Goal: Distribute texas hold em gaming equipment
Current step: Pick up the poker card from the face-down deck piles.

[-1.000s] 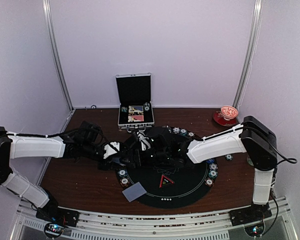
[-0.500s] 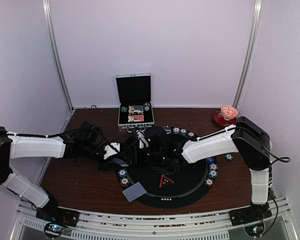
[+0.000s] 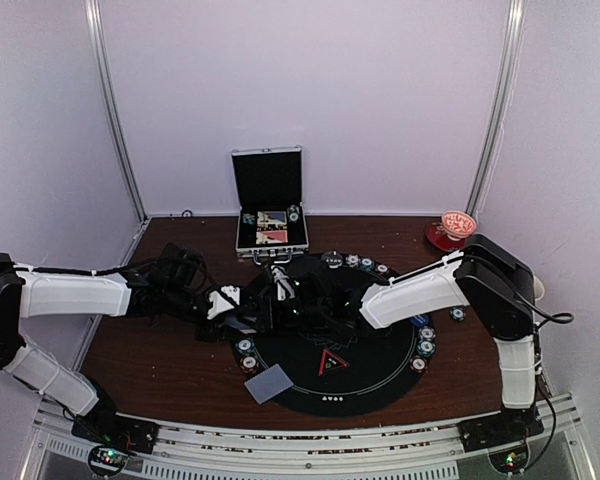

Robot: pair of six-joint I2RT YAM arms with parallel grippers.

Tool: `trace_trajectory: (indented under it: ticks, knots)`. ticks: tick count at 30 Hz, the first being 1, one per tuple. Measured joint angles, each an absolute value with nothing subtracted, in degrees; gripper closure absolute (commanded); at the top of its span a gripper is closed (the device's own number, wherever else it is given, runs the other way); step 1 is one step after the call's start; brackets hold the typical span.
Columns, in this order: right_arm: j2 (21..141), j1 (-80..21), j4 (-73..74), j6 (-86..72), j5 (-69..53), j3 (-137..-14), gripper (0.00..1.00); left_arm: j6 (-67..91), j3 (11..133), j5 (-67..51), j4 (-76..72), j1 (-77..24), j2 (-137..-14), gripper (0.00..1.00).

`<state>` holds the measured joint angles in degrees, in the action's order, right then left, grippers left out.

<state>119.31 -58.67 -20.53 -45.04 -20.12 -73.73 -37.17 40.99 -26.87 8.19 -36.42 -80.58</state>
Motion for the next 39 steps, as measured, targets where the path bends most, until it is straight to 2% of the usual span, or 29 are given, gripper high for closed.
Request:
trace_trajectory:
  ticks: [6, 17, 25, 39]
  knots:
    - [119.2, -58.6, -21.8, -45.4, -20.6, -73.3, 0.63, -37.2, 41.0, -26.3, 8.2, -36.4, -80.6, 0.65]
    - [115.9, -57.9, -21.1, -43.7, -20.1, -70.4, 0.77, -37.2, 41.0, -25.5, 7.7, -36.4, -80.6, 0.65]
    - [112.7, -57.8, -20.0, -42.2, -19.7, -68.2, 0.99, -37.1, 41.0, -25.9, 7.1, -36.4, -80.6, 0.65]
    - [107.7, -56.9, -20.9, -42.3, -20.7, -63.3, 1.0, -37.1, 41.0, -25.8, 7.3, -36.4, -80.8, 0.65]
